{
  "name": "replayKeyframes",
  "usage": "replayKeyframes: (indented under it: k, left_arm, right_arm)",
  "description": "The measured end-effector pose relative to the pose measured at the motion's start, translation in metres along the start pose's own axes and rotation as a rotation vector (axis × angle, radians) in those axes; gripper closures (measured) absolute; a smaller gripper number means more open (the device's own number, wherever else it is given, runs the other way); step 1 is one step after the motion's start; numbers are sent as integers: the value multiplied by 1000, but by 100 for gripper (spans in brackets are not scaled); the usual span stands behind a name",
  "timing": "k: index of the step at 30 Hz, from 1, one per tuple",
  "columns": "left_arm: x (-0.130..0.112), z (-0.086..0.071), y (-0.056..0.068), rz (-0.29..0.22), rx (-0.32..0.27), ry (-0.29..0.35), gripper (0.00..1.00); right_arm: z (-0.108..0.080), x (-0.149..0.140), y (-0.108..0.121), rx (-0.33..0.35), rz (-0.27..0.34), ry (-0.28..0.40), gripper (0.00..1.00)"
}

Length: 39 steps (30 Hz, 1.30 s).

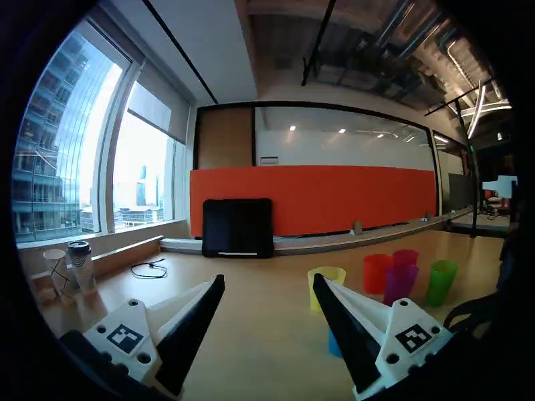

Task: Pour water

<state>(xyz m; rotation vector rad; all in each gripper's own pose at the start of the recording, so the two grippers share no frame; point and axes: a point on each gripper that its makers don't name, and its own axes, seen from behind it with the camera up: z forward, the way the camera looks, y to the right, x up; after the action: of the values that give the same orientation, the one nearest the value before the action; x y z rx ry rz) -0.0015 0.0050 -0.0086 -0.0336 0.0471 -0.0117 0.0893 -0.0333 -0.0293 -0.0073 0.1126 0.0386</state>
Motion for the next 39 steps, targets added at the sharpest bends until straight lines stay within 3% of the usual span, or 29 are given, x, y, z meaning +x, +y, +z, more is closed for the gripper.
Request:
replayKeyframes:
  k: [12, 27, 39]
  left_arm:
    - [-10, 5, -3, -25, 0, -18, 1]
    - [-16, 6, -2, -21, -2, -37, 1]
    - [-16, 7, -2, -20, -3, -38, 1]
  right_arm:
    - [2, 3, -5, 9, -3, 0, 1]
    - [-1, 6, -3, 9, -3, 4, 1]
    - [-2, 4, 6, -6, -39, 8, 1]
